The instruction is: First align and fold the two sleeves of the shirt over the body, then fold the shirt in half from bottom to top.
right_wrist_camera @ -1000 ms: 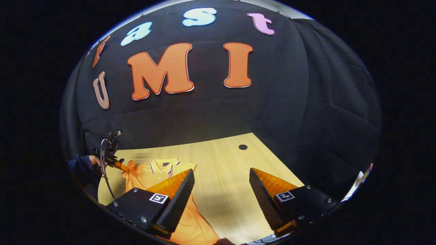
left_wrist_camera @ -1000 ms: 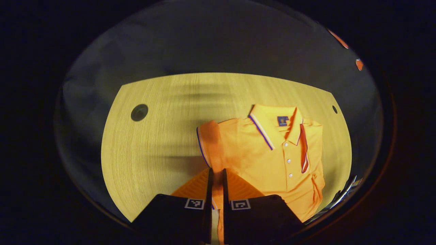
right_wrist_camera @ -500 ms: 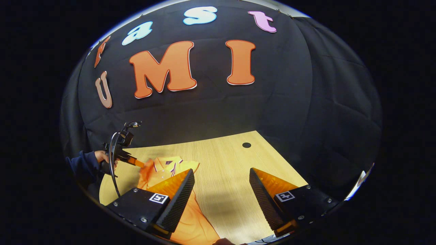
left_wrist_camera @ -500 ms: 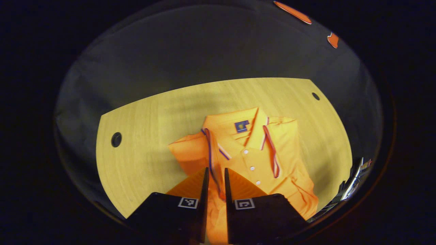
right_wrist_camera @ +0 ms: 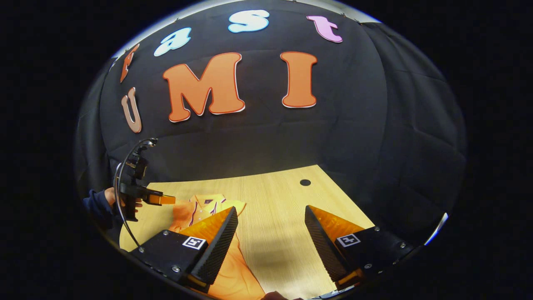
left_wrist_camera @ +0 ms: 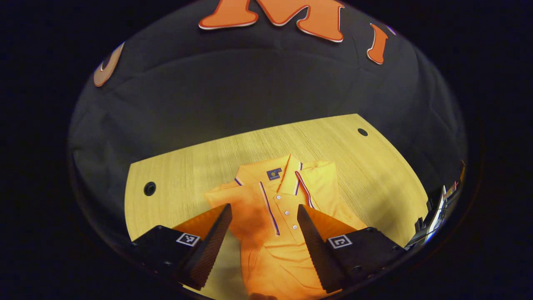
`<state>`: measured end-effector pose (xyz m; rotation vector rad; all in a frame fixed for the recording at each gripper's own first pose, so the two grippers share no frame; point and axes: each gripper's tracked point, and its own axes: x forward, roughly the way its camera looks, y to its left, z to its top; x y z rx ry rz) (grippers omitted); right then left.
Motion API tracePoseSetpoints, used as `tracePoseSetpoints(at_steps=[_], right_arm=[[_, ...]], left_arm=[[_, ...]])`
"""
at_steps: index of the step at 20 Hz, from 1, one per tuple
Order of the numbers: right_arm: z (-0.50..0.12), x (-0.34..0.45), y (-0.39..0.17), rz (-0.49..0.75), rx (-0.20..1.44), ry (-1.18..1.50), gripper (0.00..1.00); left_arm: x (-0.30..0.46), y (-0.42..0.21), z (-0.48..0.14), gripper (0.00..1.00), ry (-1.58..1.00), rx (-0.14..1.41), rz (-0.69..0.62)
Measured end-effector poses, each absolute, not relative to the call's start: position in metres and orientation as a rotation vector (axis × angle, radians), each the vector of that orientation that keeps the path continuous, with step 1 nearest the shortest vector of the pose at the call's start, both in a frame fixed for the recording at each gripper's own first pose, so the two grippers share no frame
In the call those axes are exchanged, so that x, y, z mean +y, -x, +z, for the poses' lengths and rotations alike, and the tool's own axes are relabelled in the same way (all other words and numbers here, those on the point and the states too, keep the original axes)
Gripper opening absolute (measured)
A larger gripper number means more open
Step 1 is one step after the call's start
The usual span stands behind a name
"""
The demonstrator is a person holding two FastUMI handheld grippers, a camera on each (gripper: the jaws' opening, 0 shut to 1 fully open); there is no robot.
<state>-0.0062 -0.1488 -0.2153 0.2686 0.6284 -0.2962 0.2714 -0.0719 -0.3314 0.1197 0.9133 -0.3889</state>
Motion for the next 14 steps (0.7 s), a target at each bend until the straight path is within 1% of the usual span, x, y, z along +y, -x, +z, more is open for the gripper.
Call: tracePoseSetpoints(at_steps=[5,6,7,12,14], right_arm=[[-0.201,-0.13,-0.014,-0.201,0.551,-0.203,0.99],[-0.198,-0.126,-0.017,-0.181,0.536,-0.196,0.98],[-0.194,-0.122,-0.02,-0.159,0.519,-0.188,0.99],[-0.172,-0.102,-0.031,-0.067,0.421,-0.136,0.99],[-0.166,-0.096,-0.03,-0.042,0.392,-0.115,0.99]], left_arm=[[-0.056,-0.249,-0.274,0.95,-0.085,0.717,-0.304],[-0.055,-0.242,-0.26,0.99,-0.078,0.691,-0.292],[-0.052,-0.236,-0.248,0.95,-0.071,0.659,-0.28],[-0.04,-0.192,-0.174,0.95,-0.057,0.478,-0.222],[-0.031,-0.17,-0.152,0.97,-0.067,0.409,-0.176]])
